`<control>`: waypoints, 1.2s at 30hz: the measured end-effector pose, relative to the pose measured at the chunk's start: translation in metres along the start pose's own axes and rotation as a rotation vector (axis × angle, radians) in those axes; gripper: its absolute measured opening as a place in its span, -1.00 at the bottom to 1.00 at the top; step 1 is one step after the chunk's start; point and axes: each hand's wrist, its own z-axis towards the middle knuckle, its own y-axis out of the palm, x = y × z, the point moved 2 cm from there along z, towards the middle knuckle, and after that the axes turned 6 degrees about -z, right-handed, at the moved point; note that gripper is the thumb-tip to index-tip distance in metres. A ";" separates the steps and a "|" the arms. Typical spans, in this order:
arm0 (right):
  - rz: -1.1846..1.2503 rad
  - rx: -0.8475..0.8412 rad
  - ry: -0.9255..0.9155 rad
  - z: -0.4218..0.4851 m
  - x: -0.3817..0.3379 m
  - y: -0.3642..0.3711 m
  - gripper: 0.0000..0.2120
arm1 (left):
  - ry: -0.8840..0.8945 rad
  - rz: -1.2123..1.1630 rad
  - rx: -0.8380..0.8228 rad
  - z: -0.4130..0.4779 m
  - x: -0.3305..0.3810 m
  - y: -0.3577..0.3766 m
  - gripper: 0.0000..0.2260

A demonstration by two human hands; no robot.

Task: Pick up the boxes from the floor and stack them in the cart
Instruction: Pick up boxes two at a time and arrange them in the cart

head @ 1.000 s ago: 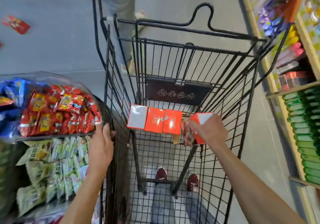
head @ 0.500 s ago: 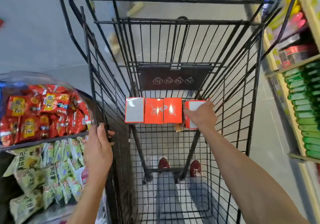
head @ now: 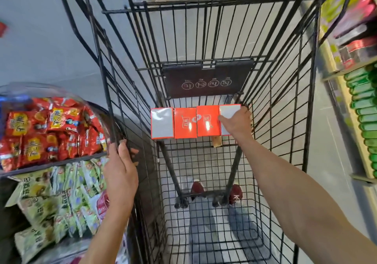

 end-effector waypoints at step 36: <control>-0.577 -0.127 -0.342 -0.280 0.083 -0.245 -0.49 | 0.686 0.874 -0.624 -0.097 0.235 -0.020 -0.63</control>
